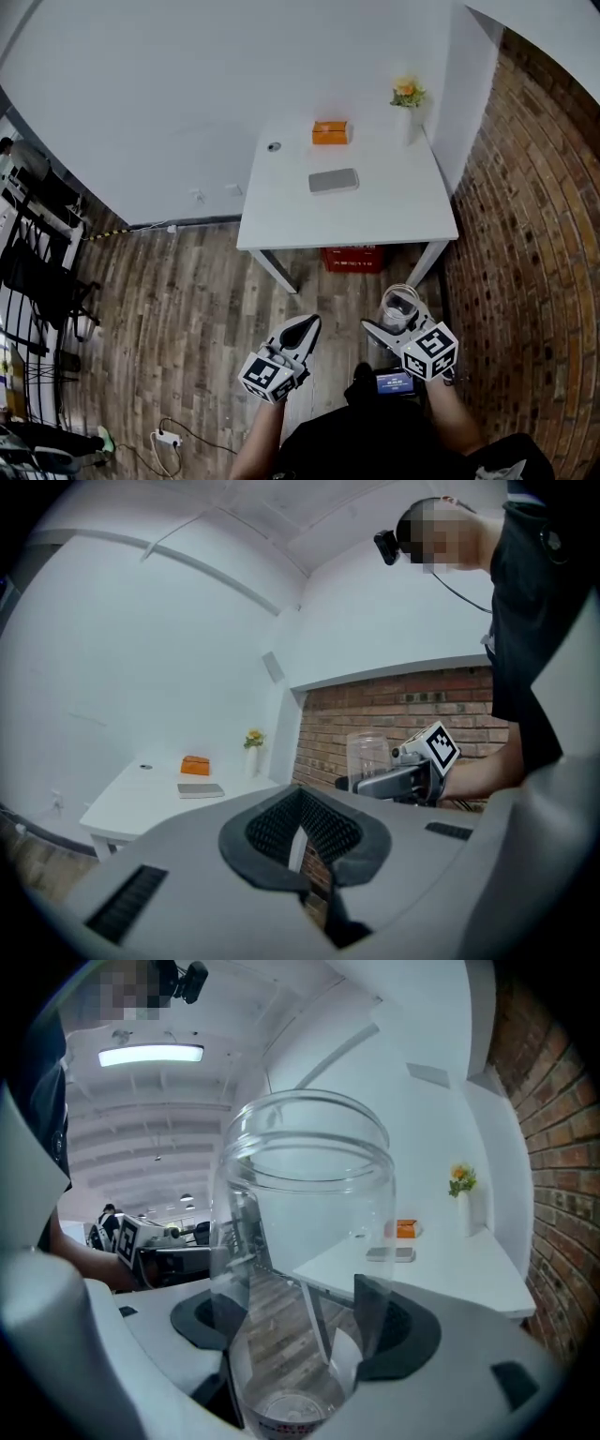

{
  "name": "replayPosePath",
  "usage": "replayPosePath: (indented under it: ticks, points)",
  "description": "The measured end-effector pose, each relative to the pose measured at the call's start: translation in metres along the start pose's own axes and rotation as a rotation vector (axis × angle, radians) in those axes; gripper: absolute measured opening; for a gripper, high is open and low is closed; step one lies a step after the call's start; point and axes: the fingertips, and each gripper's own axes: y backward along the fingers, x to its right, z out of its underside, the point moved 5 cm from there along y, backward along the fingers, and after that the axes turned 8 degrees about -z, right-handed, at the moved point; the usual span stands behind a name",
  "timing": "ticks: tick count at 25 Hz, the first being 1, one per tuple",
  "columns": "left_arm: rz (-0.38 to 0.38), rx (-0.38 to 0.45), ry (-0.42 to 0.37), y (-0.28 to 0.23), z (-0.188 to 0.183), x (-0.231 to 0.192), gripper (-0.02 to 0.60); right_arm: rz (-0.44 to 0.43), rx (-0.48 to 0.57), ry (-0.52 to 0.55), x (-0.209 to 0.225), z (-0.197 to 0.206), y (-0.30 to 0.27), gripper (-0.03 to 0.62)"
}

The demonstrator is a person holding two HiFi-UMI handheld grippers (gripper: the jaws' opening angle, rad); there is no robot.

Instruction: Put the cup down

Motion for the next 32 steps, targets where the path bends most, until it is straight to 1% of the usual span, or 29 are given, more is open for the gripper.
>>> replayPosePath:
  ticks: [4, 5, 6, 8, 9, 10, 13, 17, 19, 24, 28, 32]
  points:
    - [-0.001, -0.005, -0.033, -0.040, -0.012, -0.013, 0.006, 0.003, 0.013, -0.039, 0.045, -0.011, -0.010, 0.351]
    - [0.000, -0.004, -0.020, -0.048, -0.014, -0.017, 0.006, 0.002, 0.015, -0.044, 0.054, -0.013, -0.012, 0.351]
    - [0.003, 0.003, 0.014, -0.053, -0.015, -0.022, 0.006, 0.000, 0.015, -0.048, 0.062, -0.015, -0.015, 0.351]
    - [0.016, 0.031, 0.109, -0.061, -0.015, -0.029, 0.006, -0.005, 0.013, -0.060, 0.075, -0.016, -0.020, 0.351]
    - [0.021, 0.044, 0.140, -0.064, -0.015, -0.031, 0.006, -0.009, 0.013, -0.068, 0.079, -0.015, -0.022, 0.351]
    - [0.022, 0.048, 0.152, -0.067, -0.015, -0.033, 0.006, -0.013, 0.012, -0.078, 0.083, -0.014, -0.024, 0.351]
    - [0.017, 0.027, 0.148, -0.074, -0.011, -0.043, 0.006, -0.020, 0.001, -0.105, 0.090, -0.012, -0.033, 0.351]
    - [0.023, 0.021, 0.184, -0.089, -0.008, -0.061, 0.006, 0.016, -0.002, -0.120, 0.102, -0.013, -0.041, 0.351]
    - [0.043, 0.030, 0.191, -0.104, -0.010, -0.072, 0.006, 0.046, 0.008, -0.125, 0.115, -0.016, -0.045, 0.351]
    - [0.117, 0.038, 0.171, -0.150, -0.023, -0.109, 0.006, 0.121, 0.031, -0.147, 0.149, -0.032, -0.064, 0.351]
    - [0.176, 0.039, 0.158, -0.192, -0.035, -0.141, 0.006, 0.150, 0.040, -0.137, 0.182, -0.056, -0.094, 0.351]
    - [0.240, 0.020, 0.175, -0.226, -0.042, -0.166, 0.006, 0.176, 0.052, -0.136, 0.208, -0.076, -0.120, 0.351]
